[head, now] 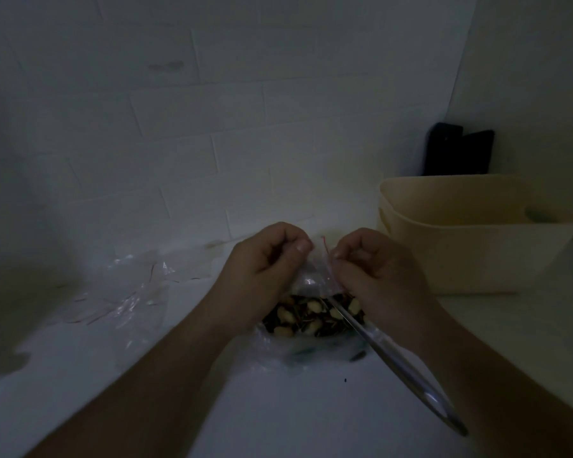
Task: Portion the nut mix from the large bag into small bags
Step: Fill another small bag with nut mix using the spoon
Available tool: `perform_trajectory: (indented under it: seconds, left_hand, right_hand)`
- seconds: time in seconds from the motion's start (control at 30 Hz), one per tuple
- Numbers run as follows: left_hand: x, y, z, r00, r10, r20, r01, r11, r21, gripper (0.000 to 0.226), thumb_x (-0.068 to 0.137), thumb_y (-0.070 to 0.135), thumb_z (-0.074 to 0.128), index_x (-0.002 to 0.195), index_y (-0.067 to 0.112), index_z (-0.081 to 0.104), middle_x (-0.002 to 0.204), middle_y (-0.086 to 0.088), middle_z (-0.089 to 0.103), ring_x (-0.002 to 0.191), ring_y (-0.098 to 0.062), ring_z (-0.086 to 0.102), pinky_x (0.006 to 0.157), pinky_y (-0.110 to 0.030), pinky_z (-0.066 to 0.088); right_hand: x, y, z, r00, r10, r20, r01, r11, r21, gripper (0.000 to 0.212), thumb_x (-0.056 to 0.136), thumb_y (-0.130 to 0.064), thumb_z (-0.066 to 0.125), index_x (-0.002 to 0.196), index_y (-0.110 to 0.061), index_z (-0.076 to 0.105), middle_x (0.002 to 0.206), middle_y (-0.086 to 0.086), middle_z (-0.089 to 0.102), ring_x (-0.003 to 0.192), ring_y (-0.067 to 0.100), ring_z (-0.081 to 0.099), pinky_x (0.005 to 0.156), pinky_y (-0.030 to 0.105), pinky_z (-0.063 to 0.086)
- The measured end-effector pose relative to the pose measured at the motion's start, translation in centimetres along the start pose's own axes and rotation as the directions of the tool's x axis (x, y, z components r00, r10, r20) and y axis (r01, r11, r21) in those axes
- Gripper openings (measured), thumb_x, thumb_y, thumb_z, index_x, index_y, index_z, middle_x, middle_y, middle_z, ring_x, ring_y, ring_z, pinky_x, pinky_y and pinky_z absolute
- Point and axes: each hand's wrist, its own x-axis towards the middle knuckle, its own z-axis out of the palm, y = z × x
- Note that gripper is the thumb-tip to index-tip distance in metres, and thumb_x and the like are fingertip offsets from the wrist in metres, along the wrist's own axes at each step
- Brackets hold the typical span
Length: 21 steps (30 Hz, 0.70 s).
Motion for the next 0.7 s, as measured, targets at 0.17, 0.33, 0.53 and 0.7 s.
perform_trajectory:
  seconds: [0.17, 0.33, 0.53, 0.7]
  left_hand:
    - [0.0, 0.1, 0.2, 0.998, 0.037, 0.045, -0.040, 0.998, 0.053, 0.013, 0.100, 0.028, 0.060, 0.092, 0.031, 0.070, 0.084, 0.008, 0.069, 0.076, -0.012, 0.063, 0.071, -0.036, 0.052]
    - [-0.2, 0.2, 0.2, 0.993, 0.061, 0.097, -0.070, 0.993, 0.098, 0.014, 0.101, 0.029, 0.060, 0.093, 0.035, 0.070, 0.086, 0.007, 0.071, 0.081, -0.019, 0.066, 0.076, -0.039, 0.054]
    - [-0.4, 0.4, 0.3, 0.995, -0.001, 0.102, 0.003, 1.000, -0.015, 0.027, 0.105, 0.016, 0.060, 0.086, 0.032, 0.068, 0.073, 0.013, 0.063, 0.068, -0.005, 0.056, 0.066, -0.021, 0.046]
    - [-0.2, 0.2, 0.3, 0.996, -0.017, 0.092, 0.020, 0.999, -0.036, 0.024, 0.106, 0.015, 0.059, 0.087, 0.026, 0.068, 0.072, 0.015, 0.061, 0.067, -0.007, 0.055, 0.066, -0.024, 0.045]
  right_hand:
    - [-0.3, -0.7, 0.1, 0.998, -0.055, 0.019, 0.054, 0.998, 0.037, 0.024, 0.091, -0.013, 0.075, 0.102, -0.031, 0.064, 0.089, -0.009, 0.073, 0.069, 0.008, 0.072, 0.061, 0.020, 0.056]
    - [-0.1, 0.0, -0.2, 0.986, -0.167, -0.025, 0.165, 0.983, -0.083, 0.037, 0.092, -0.006, 0.071, 0.097, -0.043, 0.069, 0.091, -0.014, 0.073, 0.080, 0.007, 0.073, 0.065, 0.021, 0.056]
    - [0.2, 0.5, -0.5, 0.956, -0.290, -0.030, 0.272, 0.923, -0.271, 0.021, 0.096, -0.015, 0.070, 0.106, -0.031, 0.077, 0.091, -0.019, 0.074, 0.086, -0.001, 0.070, 0.072, 0.011, 0.053]
    - [0.1, 0.4, -0.3, 0.963, -0.255, -0.088, 0.230, 0.947, -0.224, 0.025, 0.099, -0.013, 0.066, 0.100, -0.037, 0.073, 0.083, -0.016, 0.074, 0.083, -0.002, 0.070, 0.072, 0.004, 0.048]
